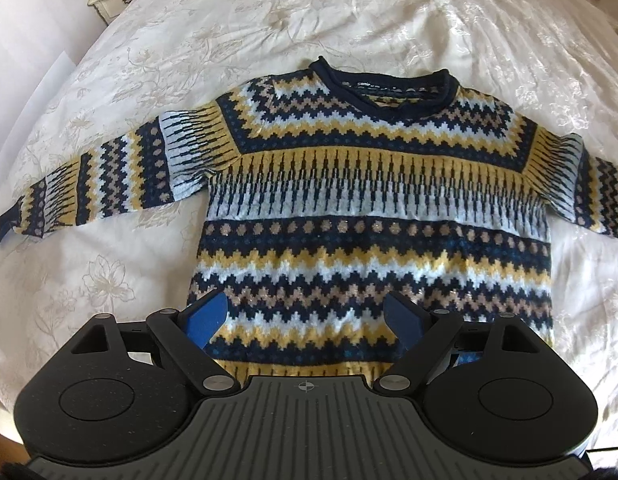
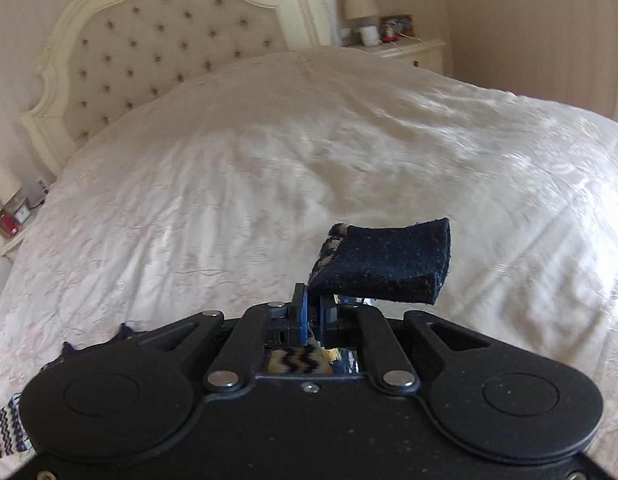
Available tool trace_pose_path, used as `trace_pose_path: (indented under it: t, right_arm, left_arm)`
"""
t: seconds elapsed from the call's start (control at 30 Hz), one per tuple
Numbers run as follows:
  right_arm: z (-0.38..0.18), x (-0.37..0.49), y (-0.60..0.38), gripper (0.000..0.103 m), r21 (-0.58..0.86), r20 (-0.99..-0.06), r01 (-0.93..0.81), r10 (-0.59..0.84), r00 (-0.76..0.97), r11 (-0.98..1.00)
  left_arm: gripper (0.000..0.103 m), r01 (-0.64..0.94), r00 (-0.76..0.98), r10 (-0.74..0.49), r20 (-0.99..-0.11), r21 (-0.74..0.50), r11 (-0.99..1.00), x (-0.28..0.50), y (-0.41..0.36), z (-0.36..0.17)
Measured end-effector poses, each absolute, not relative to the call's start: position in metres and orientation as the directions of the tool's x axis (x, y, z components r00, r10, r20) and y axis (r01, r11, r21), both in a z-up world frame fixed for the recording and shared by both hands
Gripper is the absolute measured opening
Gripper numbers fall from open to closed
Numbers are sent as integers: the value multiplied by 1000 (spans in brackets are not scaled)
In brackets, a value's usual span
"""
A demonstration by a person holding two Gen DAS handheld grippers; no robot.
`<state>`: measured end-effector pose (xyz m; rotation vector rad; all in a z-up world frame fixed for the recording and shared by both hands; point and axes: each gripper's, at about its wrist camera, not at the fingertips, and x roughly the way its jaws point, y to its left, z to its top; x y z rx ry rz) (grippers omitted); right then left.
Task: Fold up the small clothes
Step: 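Lift the cuff with the right tool and carry it across the sweater body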
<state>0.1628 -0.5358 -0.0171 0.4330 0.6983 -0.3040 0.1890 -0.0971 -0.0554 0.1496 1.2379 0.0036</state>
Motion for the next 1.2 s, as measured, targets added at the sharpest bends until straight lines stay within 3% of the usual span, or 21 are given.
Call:
trace_pose_path:
  t: [0.3, 0.6, 0.7, 0.73, 0.9, 0.97, 1.0, 1.2]
  right_arm:
    - [14, 217, -362, 12, 323, -606, 103, 122, 786, 941]
    - [-40, 256, -212, 12, 376, -638, -123, 353, 684, 918]
    - [-62, 255, -172, 14, 345, -673, -190, 383, 632, 919]
    - [-69, 255, -164, 19, 341, -685, -208, 394, 613, 917]
    - [-84, 243, -151, 24, 316, -724, -251, 404, 559, 915]
    - [-85, 238, -164, 47, 316, -730, -242, 398, 556, 917]
    - [-86, 236, -170, 51, 315, -733, -235, 393, 555, 919]
    - [-98, 228, -214, 51, 269, -773, -161, 312, 553, 950]
  left_arm:
    - [85, 69, 367, 91, -926, 125, 990, 201, -8, -55]
    - [84, -15, 388, 143, -911, 148, 989, 209, 59, -63]
    - [78, -31, 395, 143, -908, 142, 989, 210, 68, -67]
    - [78, -34, 392, 135, -910, 133, 991, 211, 70, -69]
    - [78, -38, 399, 63, -915, 53, 998, 214, 70, -76]
    - [78, -34, 401, 33, -916, 21, 999, 217, 66, -79]
    - [78, -30, 401, 25, -916, 14, 999, 219, 63, -82]
    - [78, 46, 402, 14, -916, 35, 998, 238, 27, -96]
